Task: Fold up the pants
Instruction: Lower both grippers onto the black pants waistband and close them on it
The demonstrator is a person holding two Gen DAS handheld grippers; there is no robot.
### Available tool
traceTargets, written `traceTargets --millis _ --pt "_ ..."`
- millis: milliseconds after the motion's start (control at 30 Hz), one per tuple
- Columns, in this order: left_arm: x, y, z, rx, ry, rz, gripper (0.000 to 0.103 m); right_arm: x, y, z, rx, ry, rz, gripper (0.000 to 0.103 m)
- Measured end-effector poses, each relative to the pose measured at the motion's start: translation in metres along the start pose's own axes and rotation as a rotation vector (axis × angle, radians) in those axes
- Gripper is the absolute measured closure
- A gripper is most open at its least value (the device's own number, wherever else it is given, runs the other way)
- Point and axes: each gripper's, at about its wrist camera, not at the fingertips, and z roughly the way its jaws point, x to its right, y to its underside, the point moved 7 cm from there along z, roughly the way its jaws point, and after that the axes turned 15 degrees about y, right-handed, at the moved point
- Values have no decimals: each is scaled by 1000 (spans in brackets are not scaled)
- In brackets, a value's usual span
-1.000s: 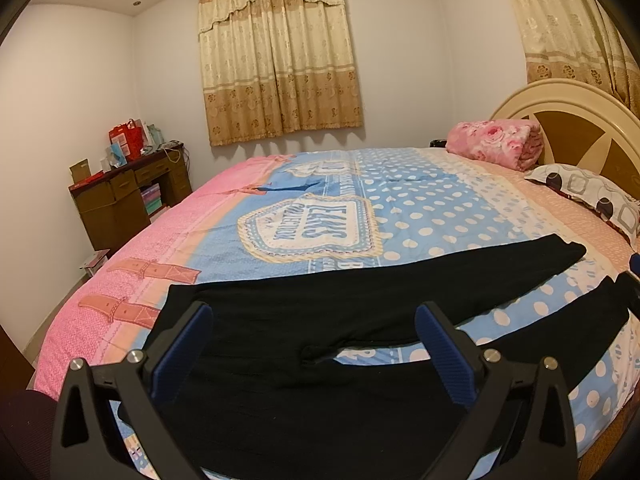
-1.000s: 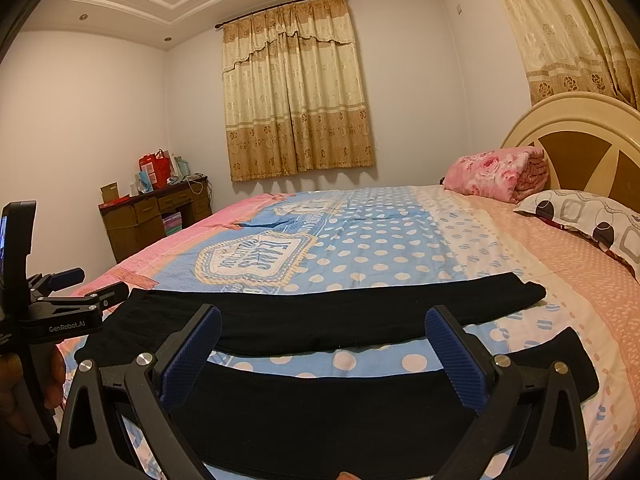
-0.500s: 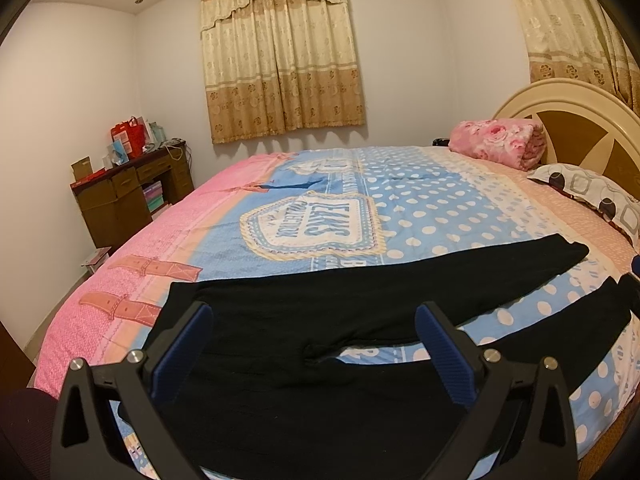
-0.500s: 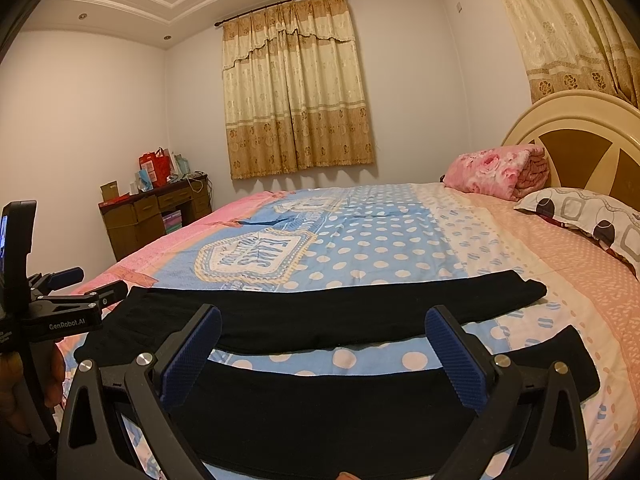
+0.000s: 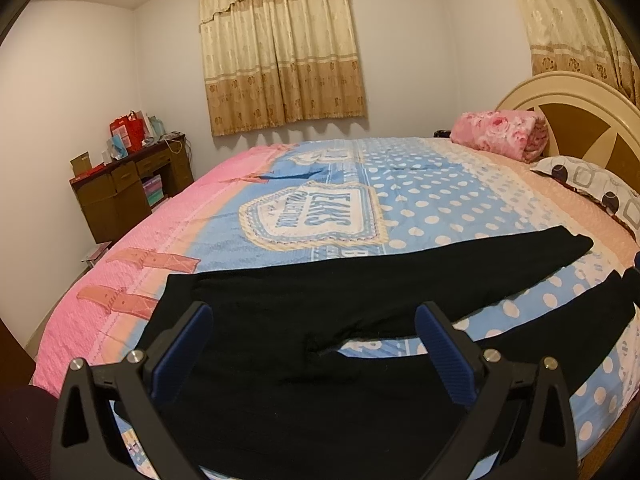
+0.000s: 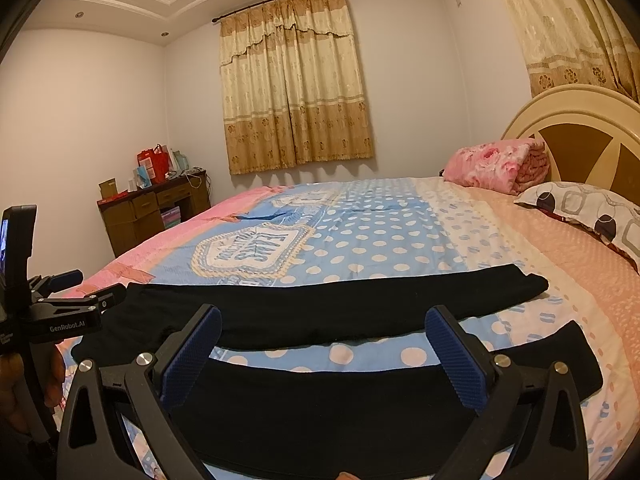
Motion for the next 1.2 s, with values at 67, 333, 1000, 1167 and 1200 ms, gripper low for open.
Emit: traceTargets --millis 67,333,1000,1167,1200 --pt "1 1 1 -3 -1 2 0 1 0 1 -2 -1 1 1" --pt "0 7 12 -32 1 6 0 2 7 12 -27 0 -1 1" --pt "-137 -6 76 -164 -189 -3 0 209 -39 172 -250 228 45 1" --pt "-193 -5 104 -215 -201 -104 0 257 -44 238 -335 263 72 2" --pt "-200 -4 110 -226 -200 -116 0 262 -43 250 -351 261 73 2"
